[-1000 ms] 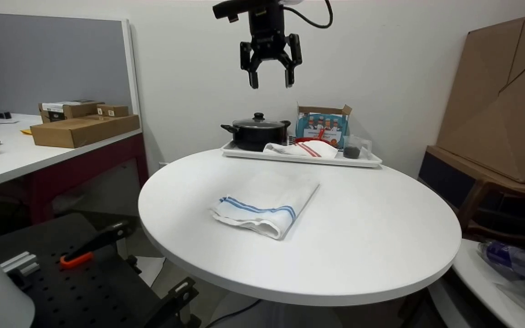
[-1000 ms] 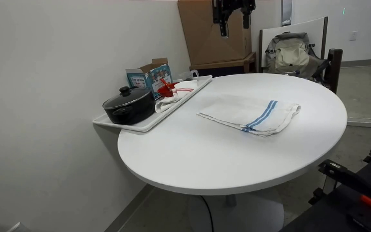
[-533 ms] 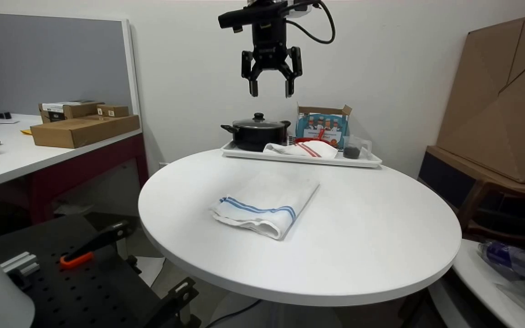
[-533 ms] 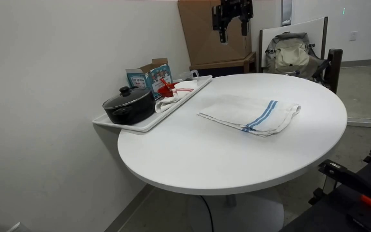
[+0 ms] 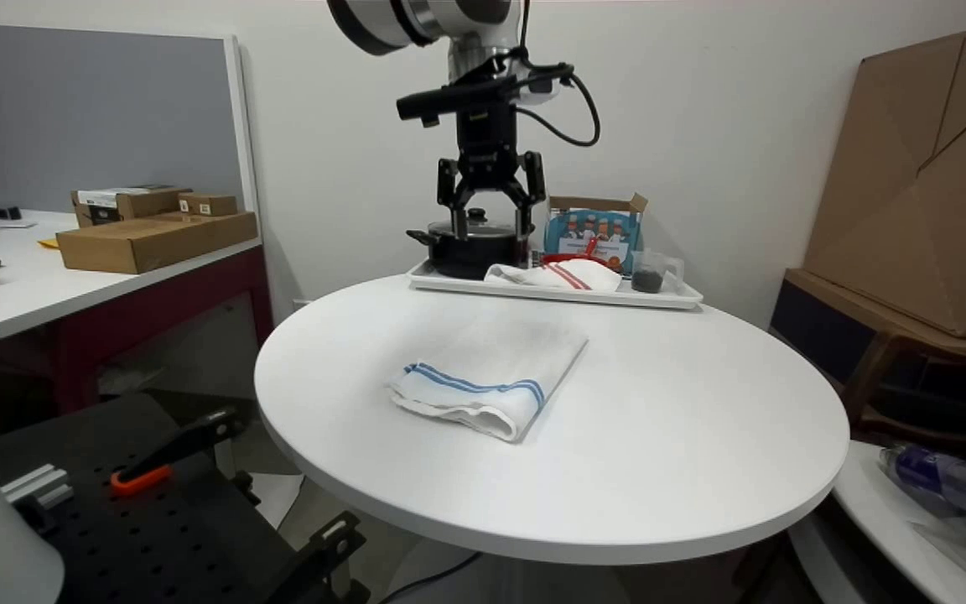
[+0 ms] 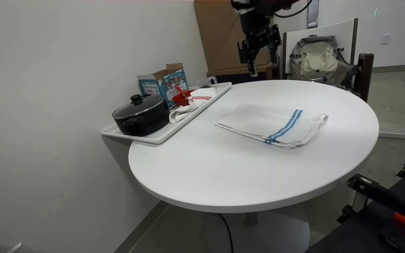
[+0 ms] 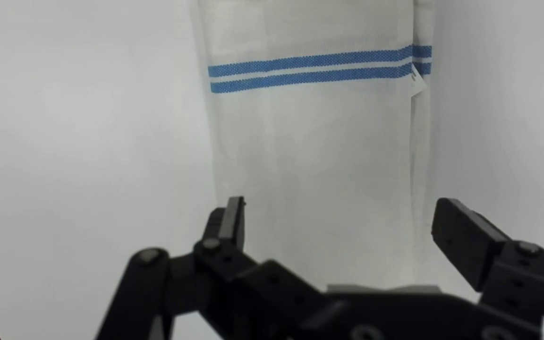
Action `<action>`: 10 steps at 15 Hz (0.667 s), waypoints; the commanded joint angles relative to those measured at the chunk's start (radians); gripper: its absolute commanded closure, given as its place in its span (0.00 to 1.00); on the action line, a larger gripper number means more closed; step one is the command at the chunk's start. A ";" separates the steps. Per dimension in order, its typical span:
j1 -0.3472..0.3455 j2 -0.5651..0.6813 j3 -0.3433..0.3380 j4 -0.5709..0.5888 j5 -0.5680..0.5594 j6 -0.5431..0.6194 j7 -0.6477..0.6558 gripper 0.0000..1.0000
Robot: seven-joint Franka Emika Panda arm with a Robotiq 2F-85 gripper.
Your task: Use the towel to wipe the table.
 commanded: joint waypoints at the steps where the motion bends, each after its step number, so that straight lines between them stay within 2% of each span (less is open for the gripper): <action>1: 0.019 0.105 -0.023 0.054 -0.080 0.050 0.092 0.00; 4: 0.023 0.177 -0.040 0.080 -0.092 0.106 0.117 0.00; 10: 0.020 0.315 -0.068 0.167 -0.038 0.190 0.117 0.00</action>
